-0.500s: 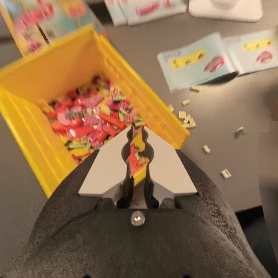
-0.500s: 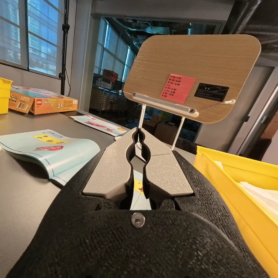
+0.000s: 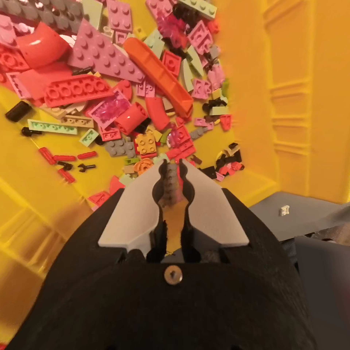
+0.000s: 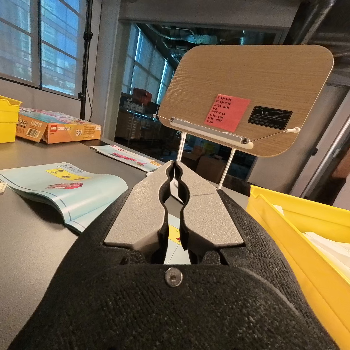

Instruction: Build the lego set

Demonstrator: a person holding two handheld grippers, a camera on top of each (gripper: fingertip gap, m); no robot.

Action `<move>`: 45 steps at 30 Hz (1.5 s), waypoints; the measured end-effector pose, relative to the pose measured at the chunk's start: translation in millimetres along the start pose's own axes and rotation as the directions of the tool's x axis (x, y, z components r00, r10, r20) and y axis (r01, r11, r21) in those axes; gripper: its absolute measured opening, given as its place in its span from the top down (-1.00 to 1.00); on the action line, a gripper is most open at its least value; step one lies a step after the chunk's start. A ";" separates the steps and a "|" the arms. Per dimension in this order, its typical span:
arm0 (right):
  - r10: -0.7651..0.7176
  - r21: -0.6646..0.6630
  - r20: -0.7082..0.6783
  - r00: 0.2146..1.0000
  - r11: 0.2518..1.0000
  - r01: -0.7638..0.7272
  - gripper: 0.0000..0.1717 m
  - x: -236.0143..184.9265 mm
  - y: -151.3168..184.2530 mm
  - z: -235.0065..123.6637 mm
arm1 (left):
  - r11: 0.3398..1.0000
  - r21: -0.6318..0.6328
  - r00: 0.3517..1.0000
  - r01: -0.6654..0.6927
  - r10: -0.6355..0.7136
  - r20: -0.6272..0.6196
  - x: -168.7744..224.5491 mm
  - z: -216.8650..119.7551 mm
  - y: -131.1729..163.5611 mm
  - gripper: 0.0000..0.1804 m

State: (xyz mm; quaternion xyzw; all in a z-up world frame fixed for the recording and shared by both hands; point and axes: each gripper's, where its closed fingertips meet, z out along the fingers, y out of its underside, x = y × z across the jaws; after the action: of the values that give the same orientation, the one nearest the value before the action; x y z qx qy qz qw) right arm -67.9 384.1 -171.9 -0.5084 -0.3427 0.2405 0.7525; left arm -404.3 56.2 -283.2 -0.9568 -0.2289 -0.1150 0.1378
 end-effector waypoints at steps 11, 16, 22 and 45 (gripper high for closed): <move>0.002 0.002 0.009 1.000 1.000 -0.002 1.00 -1.6 -0.2 0.3 | 1.000 -0.009 0.992 -0.006 0.007 0.125 -13.2 -1.1 -2.6 0.82; 0.004 0.003 0.010 1.000 1.000 -0.004 1.00 -1.8 -0.2 0.4 | 0.999 -0.040 0.989 -0.015 0.020 0.149 -12.7 5.2 0.4 0.79; 0.007 0.003 0.014 1.000 1.000 -0.007 1.00 -2.0 -0.1 0.8 | 0.997 -0.045 0.988 -0.057 0.063 0.144 -8.3 4.2 -0.2 0.88; 0.281 -0.067 0.550 0.787 0.954 -0.293 1.00 -75.7 -48.2 -29.9 | -0.062 0.729 0.426 -0.681 0.777 0.464 296.5 -110.6 13.6 0.89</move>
State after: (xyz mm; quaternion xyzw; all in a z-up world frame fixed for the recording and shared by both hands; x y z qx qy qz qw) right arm -93.6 294.7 -155.1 -0.4547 -0.4617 0.4922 0.5812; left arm -157.6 130.0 -98.7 -0.7018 0.3036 0.0625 0.6414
